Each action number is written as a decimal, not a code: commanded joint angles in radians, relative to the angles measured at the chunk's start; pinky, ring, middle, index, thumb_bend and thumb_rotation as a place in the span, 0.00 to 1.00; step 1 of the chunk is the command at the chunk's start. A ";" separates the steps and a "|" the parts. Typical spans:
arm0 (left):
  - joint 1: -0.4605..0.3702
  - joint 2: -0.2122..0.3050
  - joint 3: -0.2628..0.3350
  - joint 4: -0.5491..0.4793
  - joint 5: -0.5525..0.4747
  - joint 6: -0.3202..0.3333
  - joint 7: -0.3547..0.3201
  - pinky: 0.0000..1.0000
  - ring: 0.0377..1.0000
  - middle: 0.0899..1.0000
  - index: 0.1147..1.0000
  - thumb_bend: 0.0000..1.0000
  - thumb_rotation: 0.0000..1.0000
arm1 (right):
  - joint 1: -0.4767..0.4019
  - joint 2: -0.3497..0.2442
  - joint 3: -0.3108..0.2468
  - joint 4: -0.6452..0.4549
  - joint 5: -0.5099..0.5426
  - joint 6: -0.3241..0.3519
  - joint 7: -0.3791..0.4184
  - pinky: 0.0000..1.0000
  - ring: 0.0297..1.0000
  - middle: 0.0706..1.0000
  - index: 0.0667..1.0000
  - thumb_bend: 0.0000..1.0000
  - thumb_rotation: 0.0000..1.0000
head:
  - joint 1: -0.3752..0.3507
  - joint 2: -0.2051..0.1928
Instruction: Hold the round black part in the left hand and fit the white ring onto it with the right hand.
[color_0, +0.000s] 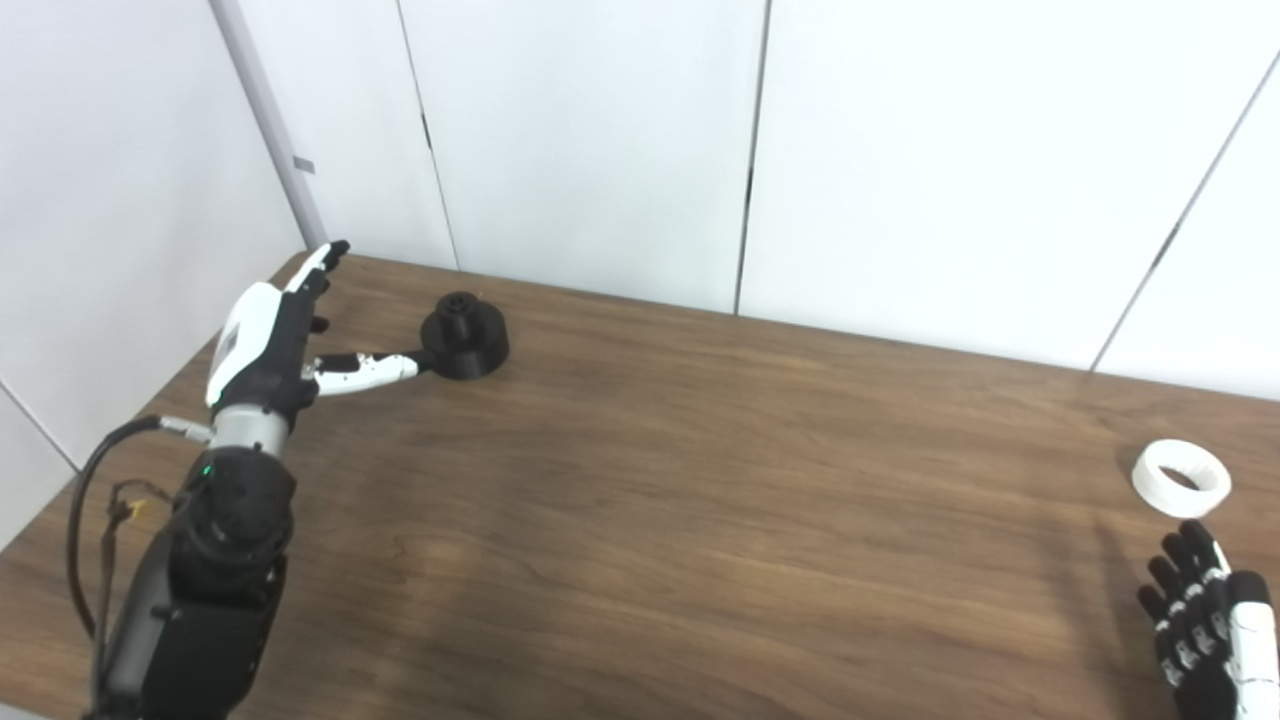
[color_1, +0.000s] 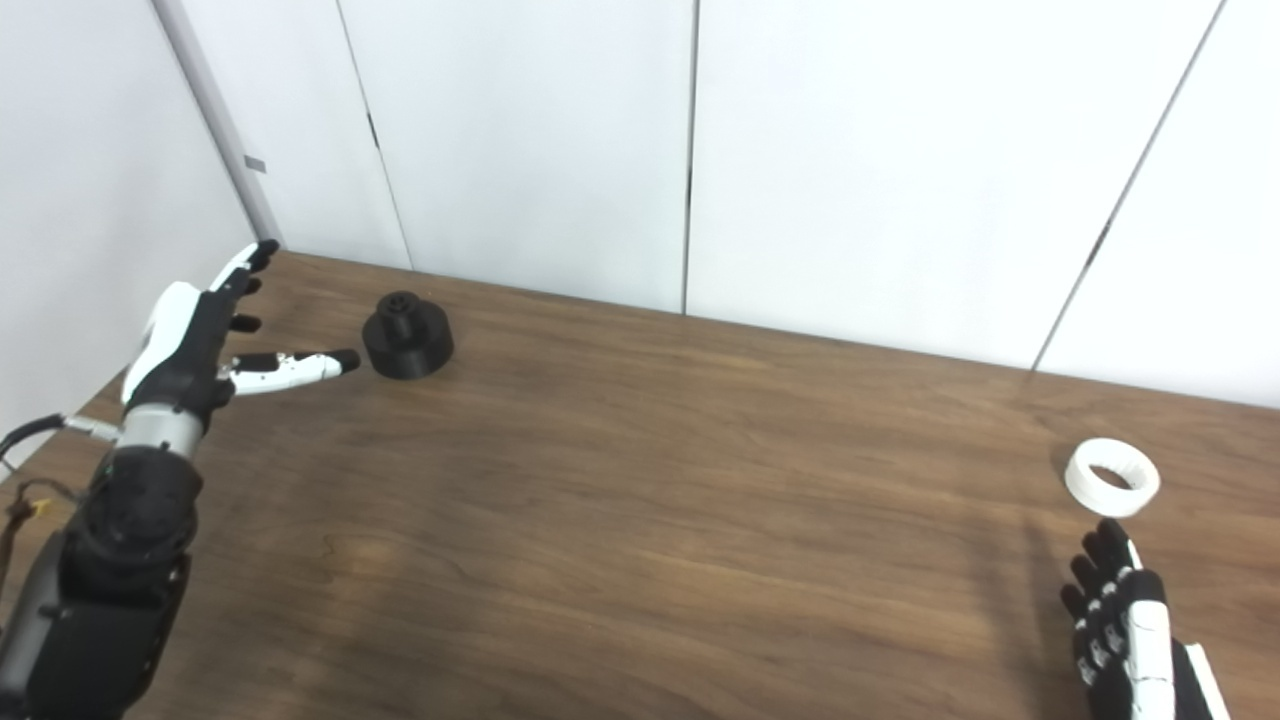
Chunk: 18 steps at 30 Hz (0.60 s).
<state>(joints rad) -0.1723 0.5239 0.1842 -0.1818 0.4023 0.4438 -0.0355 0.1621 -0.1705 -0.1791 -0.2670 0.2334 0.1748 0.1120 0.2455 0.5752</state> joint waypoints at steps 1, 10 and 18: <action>-0.057 0.060 -0.008 0.028 0.021 -0.030 -0.007 0.82 0.95 0.96 0.92 0.95 0.28 | -0.019 -0.004 -0.004 -0.039 0.000 -0.040 -0.002 1.00 1.00 1.00 1.00 0.43 1.00 | -0.002 0.003; -0.156 0.173 -0.156 0.308 0.084 -0.106 -0.061 0.89 1.00 0.99 0.89 1.00 0.41 | -0.012 0.001 -0.003 -0.053 -0.005 -0.035 -0.007 1.00 1.00 1.00 1.00 0.43 1.00 | -0.009 0.007; -0.213 0.181 -0.233 0.478 0.126 -0.177 -0.021 1.00 1.00 0.97 0.84 1.00 0.42 | -0.012 0.006 -0.002 -0.064 0.003 -0.030 -0.006 1.00 1.00 1.00 1.00 0.41 1.00 | -0.011 0.009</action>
<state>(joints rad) -0.3261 0.6660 -0.0553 0.3010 0.5051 0.2935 -0.0927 0.1686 -0.1634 -0.1767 -0.2833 0.2295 0.1753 0.1104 0.2332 0.5829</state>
